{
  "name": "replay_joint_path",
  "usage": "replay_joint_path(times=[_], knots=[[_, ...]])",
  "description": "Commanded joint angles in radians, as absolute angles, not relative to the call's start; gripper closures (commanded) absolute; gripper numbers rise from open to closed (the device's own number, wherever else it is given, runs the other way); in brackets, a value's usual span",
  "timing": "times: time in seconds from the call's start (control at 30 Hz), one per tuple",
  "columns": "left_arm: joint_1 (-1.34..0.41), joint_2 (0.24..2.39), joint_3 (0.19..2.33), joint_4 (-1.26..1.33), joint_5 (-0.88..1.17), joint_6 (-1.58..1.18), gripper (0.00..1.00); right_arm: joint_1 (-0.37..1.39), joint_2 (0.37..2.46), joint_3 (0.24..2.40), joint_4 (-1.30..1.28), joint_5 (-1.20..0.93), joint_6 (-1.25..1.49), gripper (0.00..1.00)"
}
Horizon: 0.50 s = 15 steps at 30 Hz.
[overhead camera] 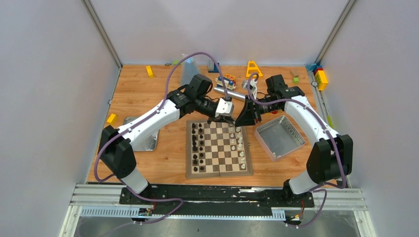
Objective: Set up the chess pieces on the board
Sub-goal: Place the chess piece on the chessboard.
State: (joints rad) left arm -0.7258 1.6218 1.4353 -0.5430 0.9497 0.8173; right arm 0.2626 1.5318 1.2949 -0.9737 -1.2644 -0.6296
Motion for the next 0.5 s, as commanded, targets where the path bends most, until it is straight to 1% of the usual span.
replay_joint_path(times=[0.0, 0.07, 0.1, 0.27, 0.33, 0.47], knots=[[-0.738, 1.608, 1.459, -0.547, 0.943, 0.825, 1.0, 0.265, 1.533, 1.324, -0.956, -1.266, -0.631, 0.79], [-0.739, 1.599, 1.452, -0.551, 0.927, 0.824, 1.0, 0.259, 1.528, 1.317, -0.954, -1.238, -0.627, 0.66], [-0.738, 1.596, 1.448, -0.554, 0.914, 0.824, 1.0, 0.255, 1.524, 1.313, -0.954, -1.225, -0.625, 0.62], [-0.738, 1.572, 1.431, -0.585, 0.859, 0.827, 1.0, 0.215, 1.489, 1.278, -0.954, -1.151, -0.621, 0.45], [-0.739, 1.568, 1.431, -0.609, 0.828, 0.828, 1.0, 0.189, 1.463, 1.249, -0.958, -1.109, -0.627, 0.42], [-0.771, 1.579, 1.435, -0.693, 0.695, 0.833, 1.0, 0.093, 1.379, 1.166, -0.961, -1.068, -0.647, 0.4]])
